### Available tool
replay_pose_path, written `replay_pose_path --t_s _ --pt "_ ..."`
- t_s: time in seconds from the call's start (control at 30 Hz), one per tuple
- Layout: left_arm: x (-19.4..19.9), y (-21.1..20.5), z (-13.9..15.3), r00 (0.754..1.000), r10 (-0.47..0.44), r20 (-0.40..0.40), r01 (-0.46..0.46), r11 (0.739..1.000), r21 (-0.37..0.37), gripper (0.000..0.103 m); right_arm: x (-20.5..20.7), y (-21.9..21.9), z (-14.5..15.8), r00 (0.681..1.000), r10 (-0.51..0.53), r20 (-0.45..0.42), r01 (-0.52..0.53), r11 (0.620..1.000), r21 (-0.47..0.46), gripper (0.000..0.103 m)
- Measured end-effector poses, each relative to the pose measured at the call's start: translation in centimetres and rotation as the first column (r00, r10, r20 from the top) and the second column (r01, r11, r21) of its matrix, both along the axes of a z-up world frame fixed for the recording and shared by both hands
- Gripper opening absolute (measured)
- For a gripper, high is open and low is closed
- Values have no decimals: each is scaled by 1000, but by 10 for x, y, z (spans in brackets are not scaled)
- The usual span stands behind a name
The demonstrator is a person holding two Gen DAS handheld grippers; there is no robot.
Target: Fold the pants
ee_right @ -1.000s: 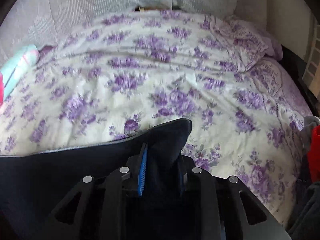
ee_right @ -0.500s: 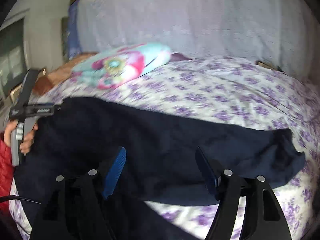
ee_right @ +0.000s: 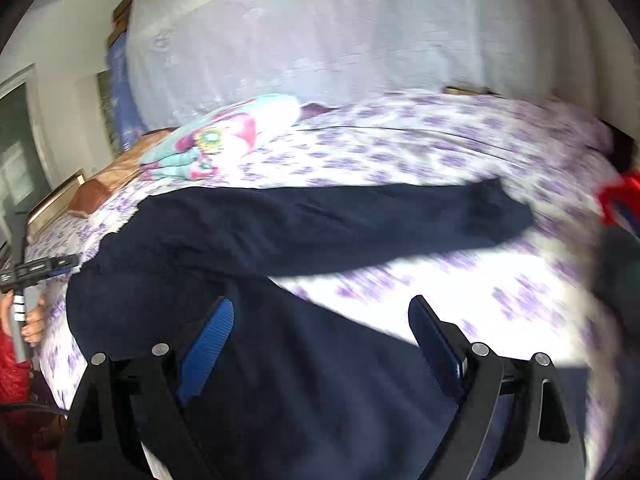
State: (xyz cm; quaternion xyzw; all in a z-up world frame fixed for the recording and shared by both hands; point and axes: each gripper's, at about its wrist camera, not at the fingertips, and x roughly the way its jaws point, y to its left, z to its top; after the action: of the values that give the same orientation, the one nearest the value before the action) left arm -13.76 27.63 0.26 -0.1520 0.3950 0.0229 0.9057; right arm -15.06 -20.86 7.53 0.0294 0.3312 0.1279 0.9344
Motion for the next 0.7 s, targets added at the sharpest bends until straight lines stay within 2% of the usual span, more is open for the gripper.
replay_pose_path --t_s 0.13,0.23,0.3,0.37,0.43,0.5,0.53,0.57,0.6,0.7 --pt "-39 11 -15 995 78 -61 -81 996 -47 98 -64 -53 -17 988 -151 -14 151 988 24 90" --pt "-43 19 -36 984 130 -122 -146 980 -133 98 -90 -75 -34 981 -187 -45 190 979 78 90" --pt "-37 14 -38 977 186 -105 -197 974 -113 98 -97 -81 -44 980 -187 -66 192 977 91 90" --pt "-23 6 -38 982 170 -87 -182 972 -147 98 -104 -83 -49 980 -185 -72 192 976 107 90" --pt "-16 6 -39 977 205 -58 -212 961 -178 97 -114 -87 -51 981 -179 -81 189 972 140 90" --pt "-8 8 -40 972 231 -40 -234 954 -186 60 -122 -90 -52 981 -169 -92 181 972 150 90" --pt "-6 11 -42 964 260 -53 -265 947 -184 36 -129 -92 -53 981 -170 -96 183 973 144 90" --pt "-8 17 -42 964 264 -43 -266 936 -229 25 -134 -94 -54 979 -177 -99 189 973 130 90" --pt "-12 22 -42 967 254 -33 -253 929 -271 21 -139 -95 -55 978 -181 -103 193 974 120 90" --pt "-34 26 -34 975 223 -4 -214 933 -289 16 -145 -101 -61 972 -199 -127 213 971 107 90"
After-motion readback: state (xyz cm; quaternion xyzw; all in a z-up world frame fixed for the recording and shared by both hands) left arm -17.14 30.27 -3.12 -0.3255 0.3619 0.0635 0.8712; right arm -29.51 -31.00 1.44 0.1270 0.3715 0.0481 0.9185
